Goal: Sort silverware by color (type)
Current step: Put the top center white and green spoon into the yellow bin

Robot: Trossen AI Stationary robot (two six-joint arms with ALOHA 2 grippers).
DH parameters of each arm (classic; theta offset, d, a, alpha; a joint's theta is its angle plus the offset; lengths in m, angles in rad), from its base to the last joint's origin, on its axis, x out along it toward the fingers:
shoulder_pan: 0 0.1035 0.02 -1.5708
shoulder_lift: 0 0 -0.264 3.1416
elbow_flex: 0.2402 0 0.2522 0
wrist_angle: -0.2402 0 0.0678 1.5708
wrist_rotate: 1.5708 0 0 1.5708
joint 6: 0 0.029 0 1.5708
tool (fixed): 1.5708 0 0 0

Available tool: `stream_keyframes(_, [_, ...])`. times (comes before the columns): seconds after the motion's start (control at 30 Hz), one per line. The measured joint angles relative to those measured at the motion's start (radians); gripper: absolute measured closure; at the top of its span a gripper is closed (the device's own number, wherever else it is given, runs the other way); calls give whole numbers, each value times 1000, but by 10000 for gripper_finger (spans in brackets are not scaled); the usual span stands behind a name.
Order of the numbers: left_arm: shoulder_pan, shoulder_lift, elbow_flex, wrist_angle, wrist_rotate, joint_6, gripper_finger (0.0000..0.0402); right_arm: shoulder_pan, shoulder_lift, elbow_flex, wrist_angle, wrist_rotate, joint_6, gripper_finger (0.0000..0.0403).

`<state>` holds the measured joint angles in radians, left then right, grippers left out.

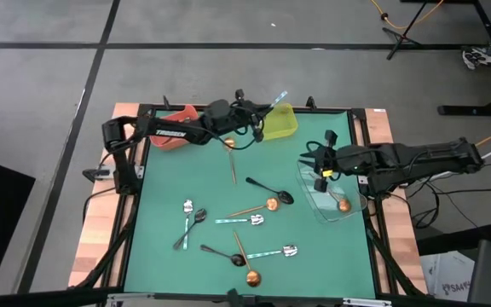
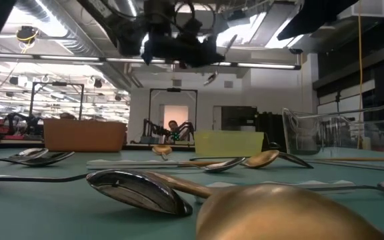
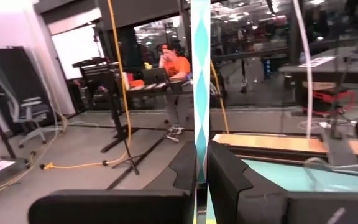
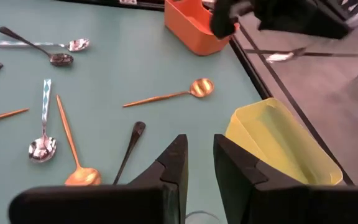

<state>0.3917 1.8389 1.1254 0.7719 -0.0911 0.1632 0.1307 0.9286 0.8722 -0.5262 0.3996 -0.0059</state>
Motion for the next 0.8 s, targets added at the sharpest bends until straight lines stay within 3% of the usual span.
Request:
stream_keyframes(0.53, [91, 202, 0, 55, 12, -76, 382, 0, 142, 0, 8, 1, -3, 336])
stream_keyframes(0.8, [92, 301, 133, 39, 54, -106, 382, 0, 155, 0, 24, 3, -3, 336])
